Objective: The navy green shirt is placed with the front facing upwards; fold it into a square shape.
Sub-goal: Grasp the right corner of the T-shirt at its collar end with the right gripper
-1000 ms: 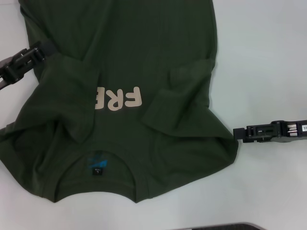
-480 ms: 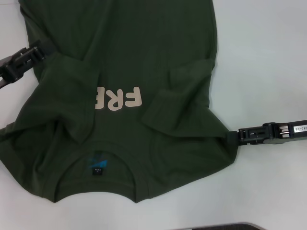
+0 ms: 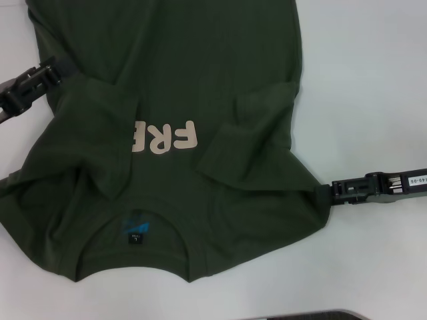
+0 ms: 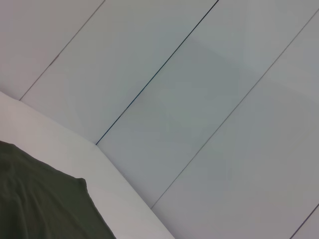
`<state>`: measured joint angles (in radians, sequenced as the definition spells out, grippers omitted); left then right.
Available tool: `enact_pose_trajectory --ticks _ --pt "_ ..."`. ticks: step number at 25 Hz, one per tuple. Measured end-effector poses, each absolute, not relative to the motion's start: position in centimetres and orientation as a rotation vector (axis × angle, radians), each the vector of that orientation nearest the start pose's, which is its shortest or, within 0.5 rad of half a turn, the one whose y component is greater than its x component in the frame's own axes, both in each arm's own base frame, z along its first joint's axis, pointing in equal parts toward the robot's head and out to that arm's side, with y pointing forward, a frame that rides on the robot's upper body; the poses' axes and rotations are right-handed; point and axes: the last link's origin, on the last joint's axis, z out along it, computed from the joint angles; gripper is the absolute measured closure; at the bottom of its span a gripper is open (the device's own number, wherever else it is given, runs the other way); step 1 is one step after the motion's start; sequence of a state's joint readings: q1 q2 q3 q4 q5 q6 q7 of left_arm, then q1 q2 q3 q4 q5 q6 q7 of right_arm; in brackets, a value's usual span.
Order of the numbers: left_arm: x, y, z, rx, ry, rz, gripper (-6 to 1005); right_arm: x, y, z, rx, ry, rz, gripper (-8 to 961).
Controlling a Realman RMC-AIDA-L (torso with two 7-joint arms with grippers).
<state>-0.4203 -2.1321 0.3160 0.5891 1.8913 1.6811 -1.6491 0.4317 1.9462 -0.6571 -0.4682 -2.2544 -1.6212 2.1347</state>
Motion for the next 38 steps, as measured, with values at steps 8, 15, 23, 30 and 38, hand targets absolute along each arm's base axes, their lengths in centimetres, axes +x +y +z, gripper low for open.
enact_pose_trajectory --ticks 8,15,23,30,38 --pt "-29.2 29.7 2.6 -2.209 -1.195 -1.268 182 34.2 26.7 0.7 -2.363 2.031 0.425 191" --pt "-29.4 29.7 2.8 -2.199 -1.195 -1.269 185 34.2 27.2 0.5 -2.341 2.049 0.378 397" --pt "-29.5 29.7 2.9 -2.191 -1.194 -1.271 190 33.7 27.6 -0.5 -2.357 2.058 0.307 681" --pt "-29.5 29.6 3.1 -2.182 -1.191 -1.28 194 33.9 27.5 -0.1 -2.334 2.05 0.334 830" --pt "-29.6 29.6 3.2 -2.182 -1.191 -1.28 206 33.9 27.4 0.1 -2.342 2.044 0.341 950"
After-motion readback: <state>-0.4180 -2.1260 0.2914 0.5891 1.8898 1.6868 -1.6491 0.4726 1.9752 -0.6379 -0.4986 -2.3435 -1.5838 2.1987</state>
